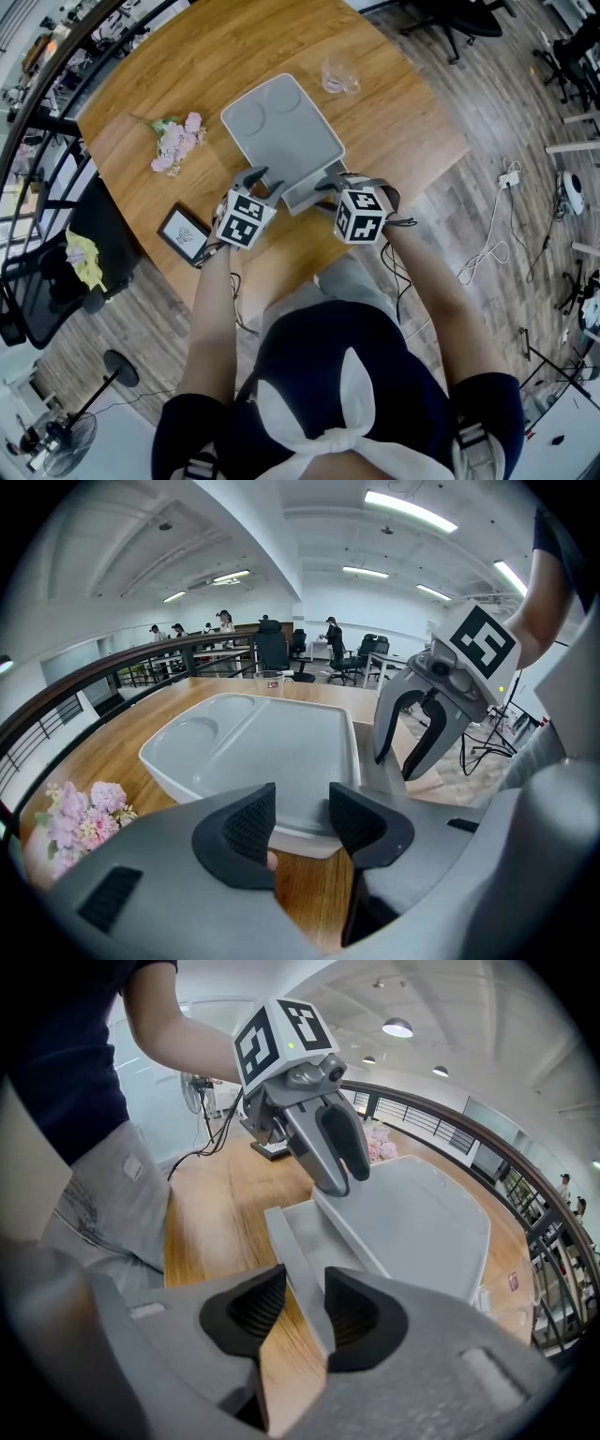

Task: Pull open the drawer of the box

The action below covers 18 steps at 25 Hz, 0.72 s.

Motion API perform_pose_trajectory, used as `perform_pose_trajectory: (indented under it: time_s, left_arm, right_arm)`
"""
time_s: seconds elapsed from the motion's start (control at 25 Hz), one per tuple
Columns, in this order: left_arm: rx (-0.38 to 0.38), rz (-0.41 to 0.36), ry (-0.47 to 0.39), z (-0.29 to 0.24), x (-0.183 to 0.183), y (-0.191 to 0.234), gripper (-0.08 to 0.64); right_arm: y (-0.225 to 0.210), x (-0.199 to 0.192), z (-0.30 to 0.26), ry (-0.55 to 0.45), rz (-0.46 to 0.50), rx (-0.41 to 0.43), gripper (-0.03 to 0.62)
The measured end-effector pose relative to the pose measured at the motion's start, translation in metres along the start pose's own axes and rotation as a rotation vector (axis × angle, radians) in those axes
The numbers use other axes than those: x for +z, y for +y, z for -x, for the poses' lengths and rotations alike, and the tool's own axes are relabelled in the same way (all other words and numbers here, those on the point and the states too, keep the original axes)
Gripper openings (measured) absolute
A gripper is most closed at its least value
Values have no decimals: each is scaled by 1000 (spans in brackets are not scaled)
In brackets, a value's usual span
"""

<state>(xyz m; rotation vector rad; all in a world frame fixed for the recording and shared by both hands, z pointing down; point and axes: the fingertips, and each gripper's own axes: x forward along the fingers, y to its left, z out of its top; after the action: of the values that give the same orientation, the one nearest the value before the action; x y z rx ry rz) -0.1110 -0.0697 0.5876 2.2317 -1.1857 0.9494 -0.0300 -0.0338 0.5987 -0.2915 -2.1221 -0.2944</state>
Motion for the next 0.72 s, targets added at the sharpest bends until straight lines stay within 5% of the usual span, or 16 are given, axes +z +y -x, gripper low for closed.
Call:
perform_pose_trajectory:
  time_s: [0.72]
  left_arm:
    - [9,5,-9,1,1,0,193]
  right_arm:
    - [19,-6,6,3,-12,23,127]
